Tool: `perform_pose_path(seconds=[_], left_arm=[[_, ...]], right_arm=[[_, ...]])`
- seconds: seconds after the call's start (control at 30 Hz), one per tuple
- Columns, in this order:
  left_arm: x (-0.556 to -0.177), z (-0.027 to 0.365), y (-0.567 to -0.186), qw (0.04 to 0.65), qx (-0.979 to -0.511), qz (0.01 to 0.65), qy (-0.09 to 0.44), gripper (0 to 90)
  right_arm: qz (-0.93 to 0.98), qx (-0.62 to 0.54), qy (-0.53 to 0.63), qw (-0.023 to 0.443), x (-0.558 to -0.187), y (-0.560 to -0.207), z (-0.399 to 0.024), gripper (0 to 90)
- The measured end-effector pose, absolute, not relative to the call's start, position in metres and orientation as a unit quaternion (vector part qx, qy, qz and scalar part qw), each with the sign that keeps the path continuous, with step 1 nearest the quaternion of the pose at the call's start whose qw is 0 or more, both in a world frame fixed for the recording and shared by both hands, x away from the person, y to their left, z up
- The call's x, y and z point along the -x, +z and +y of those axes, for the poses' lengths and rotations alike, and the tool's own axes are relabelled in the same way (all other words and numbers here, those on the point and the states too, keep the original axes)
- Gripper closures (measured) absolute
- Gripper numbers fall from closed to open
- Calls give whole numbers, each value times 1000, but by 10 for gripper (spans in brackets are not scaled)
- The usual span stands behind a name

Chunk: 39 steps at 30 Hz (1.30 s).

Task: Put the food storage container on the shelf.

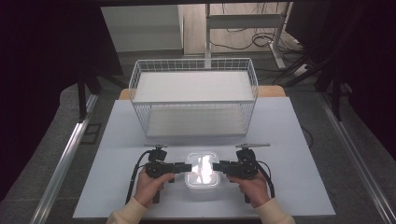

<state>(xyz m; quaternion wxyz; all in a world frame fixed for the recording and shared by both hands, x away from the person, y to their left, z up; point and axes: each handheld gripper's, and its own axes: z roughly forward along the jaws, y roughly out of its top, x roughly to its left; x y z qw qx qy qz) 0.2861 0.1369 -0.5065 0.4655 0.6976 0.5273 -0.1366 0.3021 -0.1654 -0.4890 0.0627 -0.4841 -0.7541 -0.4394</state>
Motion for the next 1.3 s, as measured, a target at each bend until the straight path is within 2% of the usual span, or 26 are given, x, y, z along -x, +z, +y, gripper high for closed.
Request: perform_pose_path(seconds=[0.13,0.47,0.97,1.3], left_arm=[[-282,138,-503,473,-694,527,-127,660],[-272,141,-495,487,-698,512,-114,722],[-265,144,-485,503,-700,498,-98,795],[-264,144,-485,504,-702,495,-90,798]], right_arm=[[-746,488,-447,76,-300,-488,-170,660],[-741,485,-458,78,-293,-482,-175,719],[-745,471,-469,59,-287,-472,-177,780],[-748,464,-471,49,-286,-469,-176,789]])
